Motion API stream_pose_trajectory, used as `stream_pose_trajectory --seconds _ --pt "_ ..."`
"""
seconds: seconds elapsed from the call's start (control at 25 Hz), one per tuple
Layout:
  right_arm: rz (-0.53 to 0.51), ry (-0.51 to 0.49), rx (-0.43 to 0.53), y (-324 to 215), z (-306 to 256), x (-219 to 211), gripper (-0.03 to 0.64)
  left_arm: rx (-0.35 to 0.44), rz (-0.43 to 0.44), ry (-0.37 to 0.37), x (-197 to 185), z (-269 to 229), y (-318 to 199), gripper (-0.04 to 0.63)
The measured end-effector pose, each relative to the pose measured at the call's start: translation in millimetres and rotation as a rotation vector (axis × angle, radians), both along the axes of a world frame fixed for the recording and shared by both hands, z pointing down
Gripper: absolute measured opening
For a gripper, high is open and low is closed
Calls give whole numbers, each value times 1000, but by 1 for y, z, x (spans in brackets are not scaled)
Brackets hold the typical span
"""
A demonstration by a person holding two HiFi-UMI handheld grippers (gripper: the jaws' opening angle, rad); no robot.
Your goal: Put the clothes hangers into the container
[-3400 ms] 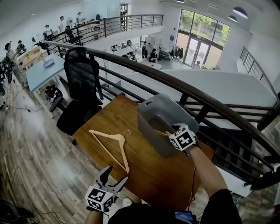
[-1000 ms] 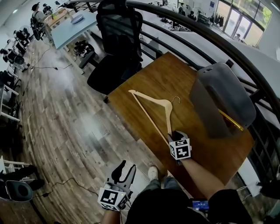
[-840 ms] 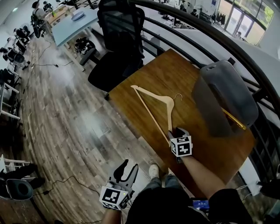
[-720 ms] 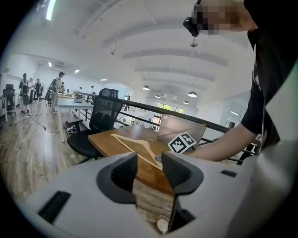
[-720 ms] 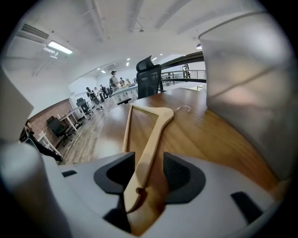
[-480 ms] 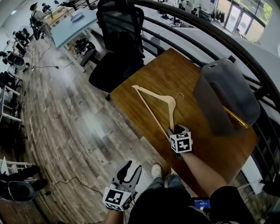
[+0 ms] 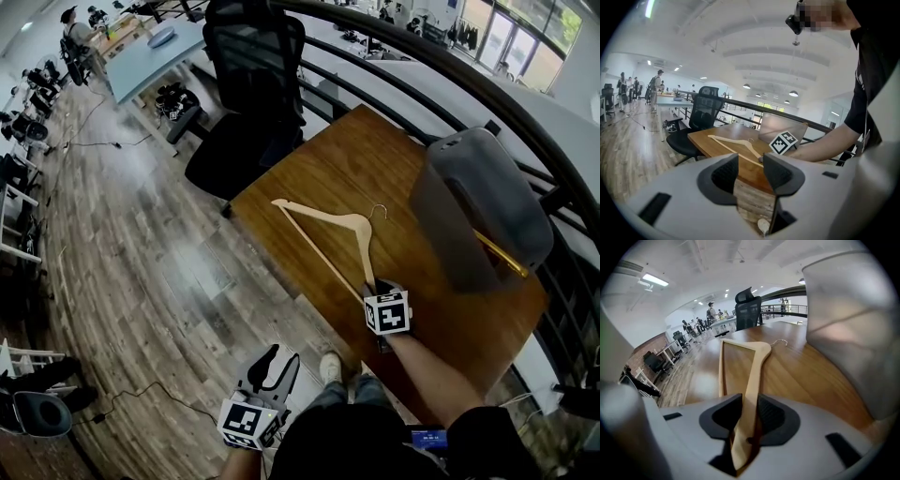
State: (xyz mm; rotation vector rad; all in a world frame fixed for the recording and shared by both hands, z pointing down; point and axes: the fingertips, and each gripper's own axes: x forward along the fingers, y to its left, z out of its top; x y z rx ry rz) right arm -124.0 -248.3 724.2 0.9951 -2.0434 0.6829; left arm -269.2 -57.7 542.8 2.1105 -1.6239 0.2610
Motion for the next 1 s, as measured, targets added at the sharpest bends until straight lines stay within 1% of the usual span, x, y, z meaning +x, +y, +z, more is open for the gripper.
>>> stream_pose_trajectory --seconds 0.24,0.52,0.68,0.76,0.88,1.0 --pt "-25 26 -37 41 -2 39 86 -26 51 0 13 17 -16 170" --pt "-70 58 -47 88 -3 70 85 -79 110 -11 26 45 -37 170" --pt "-97 71 -41 107 -4 84 86 -122 124 -9 30 63 -44 170" --pt "-105 73 -37 114 -5 92 84 -150 118 5 32 74 -46 172" --pt "-114 76 -41 126 -7 104 86 -201 86 29 30 93 -50 178" --pt "-137 90 -35 137 -8 113 86 -253 55 37 24 114 -55 193"
